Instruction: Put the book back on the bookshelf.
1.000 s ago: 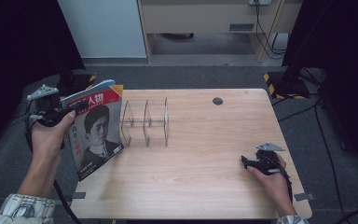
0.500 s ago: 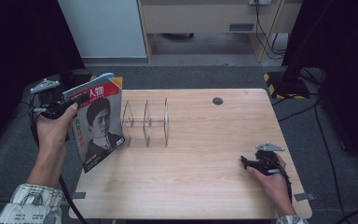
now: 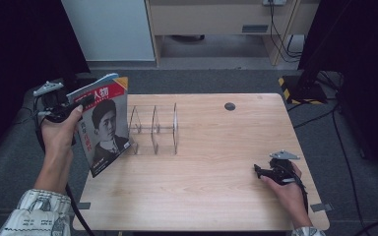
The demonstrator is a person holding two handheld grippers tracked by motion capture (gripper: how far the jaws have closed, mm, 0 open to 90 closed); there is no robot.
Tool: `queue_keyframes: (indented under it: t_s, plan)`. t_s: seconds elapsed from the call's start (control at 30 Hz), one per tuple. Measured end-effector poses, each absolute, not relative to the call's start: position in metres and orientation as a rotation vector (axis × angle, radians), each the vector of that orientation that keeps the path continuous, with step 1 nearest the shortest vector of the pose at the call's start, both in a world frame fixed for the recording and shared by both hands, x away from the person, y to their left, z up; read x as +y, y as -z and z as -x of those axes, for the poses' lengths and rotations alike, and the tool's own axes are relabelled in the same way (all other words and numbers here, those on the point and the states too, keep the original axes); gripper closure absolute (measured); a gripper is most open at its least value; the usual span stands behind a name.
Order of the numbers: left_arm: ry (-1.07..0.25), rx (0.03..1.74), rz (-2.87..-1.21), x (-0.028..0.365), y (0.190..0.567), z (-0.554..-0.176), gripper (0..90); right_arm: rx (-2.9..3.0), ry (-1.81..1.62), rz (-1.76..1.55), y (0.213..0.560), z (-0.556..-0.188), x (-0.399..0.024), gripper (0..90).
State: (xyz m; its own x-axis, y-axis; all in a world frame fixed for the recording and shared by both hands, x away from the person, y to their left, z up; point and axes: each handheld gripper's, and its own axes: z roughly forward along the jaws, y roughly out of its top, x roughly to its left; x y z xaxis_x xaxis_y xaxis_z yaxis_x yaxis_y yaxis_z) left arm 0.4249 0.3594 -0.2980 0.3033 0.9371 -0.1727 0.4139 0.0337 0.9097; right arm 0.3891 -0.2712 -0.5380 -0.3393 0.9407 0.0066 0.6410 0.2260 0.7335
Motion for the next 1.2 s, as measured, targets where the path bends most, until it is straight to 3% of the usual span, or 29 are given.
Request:
queue_keyframes:
  t_s: [1.2]
  plan:
    - [-0.767, 1.236, -1.424, 0.357, 0.311, -0.424, 86.1, 2.069, -0.908, -1.453, 0.538, -0.389, -0.271, 17.7]
